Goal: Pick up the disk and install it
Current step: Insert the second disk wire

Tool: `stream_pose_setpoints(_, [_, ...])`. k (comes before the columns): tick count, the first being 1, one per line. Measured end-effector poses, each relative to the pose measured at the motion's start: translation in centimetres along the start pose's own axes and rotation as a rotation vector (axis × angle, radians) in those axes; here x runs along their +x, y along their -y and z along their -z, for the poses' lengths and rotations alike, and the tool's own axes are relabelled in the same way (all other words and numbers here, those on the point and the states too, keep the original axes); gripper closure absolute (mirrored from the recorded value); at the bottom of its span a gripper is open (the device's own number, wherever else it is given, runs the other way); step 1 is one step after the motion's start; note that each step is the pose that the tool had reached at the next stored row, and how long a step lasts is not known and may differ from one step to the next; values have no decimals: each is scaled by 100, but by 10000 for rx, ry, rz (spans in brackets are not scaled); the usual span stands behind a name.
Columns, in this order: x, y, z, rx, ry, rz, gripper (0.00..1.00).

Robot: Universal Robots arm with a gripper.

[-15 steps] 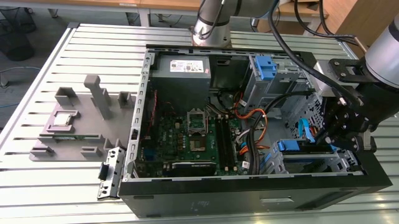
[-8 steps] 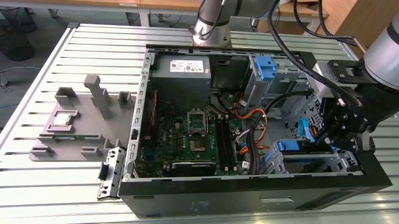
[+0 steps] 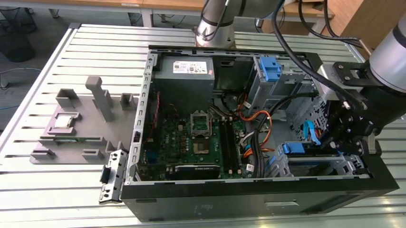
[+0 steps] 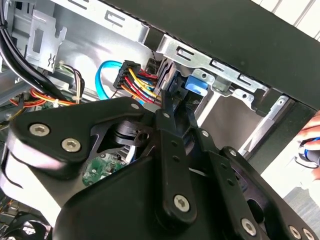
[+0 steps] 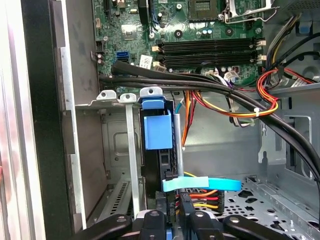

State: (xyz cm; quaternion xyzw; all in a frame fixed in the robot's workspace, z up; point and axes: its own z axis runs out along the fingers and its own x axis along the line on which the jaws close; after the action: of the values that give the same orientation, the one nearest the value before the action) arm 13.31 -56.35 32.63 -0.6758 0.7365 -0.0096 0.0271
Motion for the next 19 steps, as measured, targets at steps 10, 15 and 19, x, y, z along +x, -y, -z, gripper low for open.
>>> stream_pose_setpoints(10, [-3, 6, 104, 0, -7, 1, 75])
stream_pose_setpoints(15, [-6, 12, 227, 0, -7, 1, 75])
stream_pose_setpoints(19, [-8, 16, 304, 0, -8, 1, 75])
